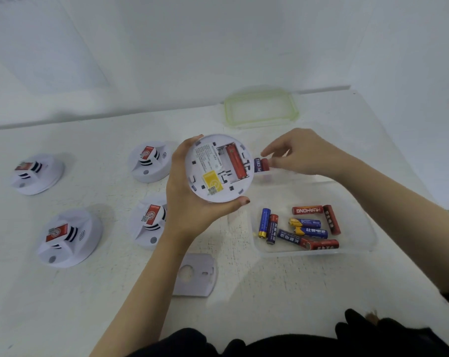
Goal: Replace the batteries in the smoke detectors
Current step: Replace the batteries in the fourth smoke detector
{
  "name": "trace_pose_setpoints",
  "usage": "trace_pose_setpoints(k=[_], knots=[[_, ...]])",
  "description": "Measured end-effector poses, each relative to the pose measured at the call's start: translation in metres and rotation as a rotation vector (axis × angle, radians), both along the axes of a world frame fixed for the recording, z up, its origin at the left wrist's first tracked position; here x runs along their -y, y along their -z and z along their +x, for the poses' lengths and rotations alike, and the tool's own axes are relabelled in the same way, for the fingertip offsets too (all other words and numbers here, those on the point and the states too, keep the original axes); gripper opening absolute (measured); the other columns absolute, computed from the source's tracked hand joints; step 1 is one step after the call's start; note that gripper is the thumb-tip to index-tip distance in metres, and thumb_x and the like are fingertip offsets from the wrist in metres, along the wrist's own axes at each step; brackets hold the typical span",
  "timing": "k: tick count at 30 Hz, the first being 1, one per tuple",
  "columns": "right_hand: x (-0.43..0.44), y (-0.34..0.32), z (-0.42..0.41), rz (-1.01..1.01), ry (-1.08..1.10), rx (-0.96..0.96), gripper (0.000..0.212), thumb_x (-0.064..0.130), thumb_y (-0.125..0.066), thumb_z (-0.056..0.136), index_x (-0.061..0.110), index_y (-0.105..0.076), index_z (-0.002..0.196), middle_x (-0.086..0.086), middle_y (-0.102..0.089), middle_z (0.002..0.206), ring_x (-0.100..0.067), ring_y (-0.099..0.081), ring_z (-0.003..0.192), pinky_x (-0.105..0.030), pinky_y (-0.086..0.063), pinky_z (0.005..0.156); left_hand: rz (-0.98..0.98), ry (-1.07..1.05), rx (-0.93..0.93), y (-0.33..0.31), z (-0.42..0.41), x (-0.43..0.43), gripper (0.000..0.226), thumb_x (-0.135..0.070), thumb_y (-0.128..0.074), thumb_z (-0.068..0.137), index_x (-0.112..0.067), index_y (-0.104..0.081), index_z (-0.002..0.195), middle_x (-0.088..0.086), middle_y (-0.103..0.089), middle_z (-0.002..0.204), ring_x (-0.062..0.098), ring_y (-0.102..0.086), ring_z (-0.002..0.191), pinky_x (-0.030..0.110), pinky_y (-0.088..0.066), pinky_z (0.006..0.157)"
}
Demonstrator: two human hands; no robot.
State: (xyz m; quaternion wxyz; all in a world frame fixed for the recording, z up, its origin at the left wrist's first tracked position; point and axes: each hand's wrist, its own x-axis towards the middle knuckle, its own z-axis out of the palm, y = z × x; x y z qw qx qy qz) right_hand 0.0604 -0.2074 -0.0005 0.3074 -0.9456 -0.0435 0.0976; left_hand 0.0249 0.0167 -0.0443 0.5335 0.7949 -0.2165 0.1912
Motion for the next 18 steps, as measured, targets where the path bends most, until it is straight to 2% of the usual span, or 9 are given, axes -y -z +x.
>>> trace_pose_setpoints(k=[2, 4, 6, 8, 11, 13, 15, 18], knots=[[-0.003, 0.000, 0.007, -0.107, -0.025, -0.041, 0.040, 0.031, -0.067, 0.085, 0.022, -0.061, 0.123, 0.002, -0.065, 0.099, -0.008, -0.055, 0.090, -0.018, -0.036, 0.078, -0.002, -0.017, 0.002, 0.001, 0.001, -0.001, 0.099, -0.046, -0.084, 0.050, -0.016, -0.034, 0.131, -0.041, -0.039, 0.127, -0.011, -0.043, 0.121, 0.007, -0.036, 0.098], [-0.007, -0.001, 0.013, -0.181, -0.026, -0.065, 0.048, 0.033, -0.068, 0.083, 0.019, -0.058, 0.128, -0.001, -0.065, 0.112, -0.014, -0.057, 0.100, -0.024, -0.040, 0.084, -0.003, -0.029, 0.001, 0.002, 0.002, -0.002, 0.099, -0.046, -0.083, 0.050, -0.015, -0.035, 0.131, -0.042, -0.039, 0.127, -0.012, -0.042, 0.121, 0.006, -0.036, 0.097], [-0.010, -0.001, 0.017, -0.227, -0.031, -0.090, 0.043, 0.033, -0.071, 0.082, 0.017, -0.064, 0.121, -0.002, -0.065, 0.114, -0.017, -0.059, 0.099, -0.027, -0.045, 0.084, -0.004, -0.035, -0.015, 0.002, 0.002, -0.002, 0.099, -0.046, -0.083, 0.050, -0.016, -0.035, 0.130, -0.040, -0.040, 0.127, -0.012, -0.043, 0.120, 0.006, -0.036, 0.097], [-0.011, 0.000, 0.020, -0.231, -0.035, -0.103, 0.032, 0.032, -0.072, 0.080, 0.014, -0.071, 0.106, -0.003, -0.067, 0.103, -0.017, -0.059, 0.089, -0.028, -0.048, 0.077, 0.005, -0.040, -0.023, 0.003, 0.002, -0.002, 0.099, -0.046, -0.083, 0.050, -0.016, -0.035, 0.130, -0.031, -0.042, 0.127, -0.013, -0.043, 0.120, 0.006, -0.036, 0.096], [-0.013, 0.002, 0.022, -0.230, -0.039, -0.094, 0.022, 0.028, -0.074, 0.079, 0.011, -0.067, 0.092, -0.002, -0.063, 0.096, -0.017, -0.057, 0.087, -0.028, -0.046, 0.073, 0.016, -0.040, -0.038, 0.005, 0.002, -0.002, 0.098, -0.047, -0.083, 0.050, -0.016, -0.035, 0.130, -0.025, -0.042, 0.128, -0.012, -0.043, 0.119, 0.007, -0.037, 0.097], [-0.013, 0.004, 0.020, -0.099, -0.002, -0.086, 0.019, 0.019, -0.074, 0.078, 0.014, -0.060, 0.089, -0.002, -0.063, 0.093, -0.017, -0.059, 0.081, -0.030, -0.048, 0.070, 0.012, -0.034, -0.049, 0.005, 0.002, -0.002, 0.099, -0.047, -0.084, 0.049, -0.021, -0.034, 0.131, -0.030, -0.042, 0.127, -0.012, -0.043, 0.120, 0.007, -0.037, 0.096], [-0.013, 0.004, 0.014, 0.127, 0.071, -0.043, 0.022, 0.012, -0.072, 0.077, 0.015, -0.056, 0.092, -0.003, -0.067, 0.084, -0.014, -0.063, 0.068, -0.029, -0.053, 0.065, 0.011, -0.031, -0.063, 0.005, 0.002, -0.001, 0.099, -0.047, -0.084, 0.048, -0.021, -0.034, 0.131, -0.027, -0.043, 0.127, -0.012, -0.044, 0.119, 0.006, -0.037, 0.095], [-0.017, -0.002, -0.002, 0.365, 0.131, 0.229, 0.024, 0.013, -0.070, 0.080, 0.016, -0.055, 0.098, 0.005, -0.068, 0.072, -0.001, -0.059, 0.056, -0.013, -0.045, 0.054, 0.017, -0.023, -0.067, 0.004, 0.001, 0.000, 0.098, -0.046, -0.084, 0.049, -0.019, -0.035, 0.130, -0.022, -0.043, 0.126, -0.013, -0.044, 0.117, 0.004, -0.036, 0.094]])
